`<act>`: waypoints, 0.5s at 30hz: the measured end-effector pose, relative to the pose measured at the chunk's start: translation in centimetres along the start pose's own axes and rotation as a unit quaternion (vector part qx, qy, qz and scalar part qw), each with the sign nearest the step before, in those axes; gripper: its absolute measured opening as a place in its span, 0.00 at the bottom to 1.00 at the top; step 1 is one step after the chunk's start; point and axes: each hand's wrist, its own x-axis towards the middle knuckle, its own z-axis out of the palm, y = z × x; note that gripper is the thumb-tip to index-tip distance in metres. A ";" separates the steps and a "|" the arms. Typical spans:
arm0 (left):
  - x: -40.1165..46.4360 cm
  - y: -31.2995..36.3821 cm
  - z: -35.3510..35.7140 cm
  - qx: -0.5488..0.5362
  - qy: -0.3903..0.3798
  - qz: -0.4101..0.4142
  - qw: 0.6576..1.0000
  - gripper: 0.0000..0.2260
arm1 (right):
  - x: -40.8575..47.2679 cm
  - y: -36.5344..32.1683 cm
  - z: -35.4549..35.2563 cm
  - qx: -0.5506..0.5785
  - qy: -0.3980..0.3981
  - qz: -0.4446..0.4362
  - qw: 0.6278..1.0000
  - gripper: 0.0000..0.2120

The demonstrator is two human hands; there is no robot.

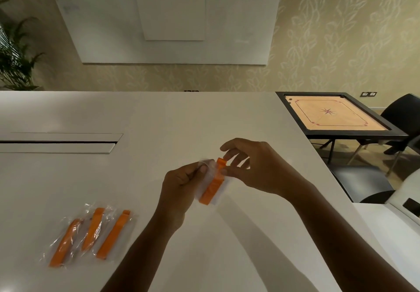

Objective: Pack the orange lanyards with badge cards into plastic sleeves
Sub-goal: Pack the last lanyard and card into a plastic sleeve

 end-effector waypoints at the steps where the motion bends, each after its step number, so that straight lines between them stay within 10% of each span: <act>1: 0.0 0.0 -0.1 -0.008 0.009 0.002 1.000 0.09 | -0.3 0.3 -0.2 0.002 -0.003 0.000 1.000 0.23; 15: 0.5 0.5 -0.1 -0.089 0.009 -0.036 0.995 0.12 | -1.1 0.1 -0.7 -0.039 0.070 -0.053 0.995 0.02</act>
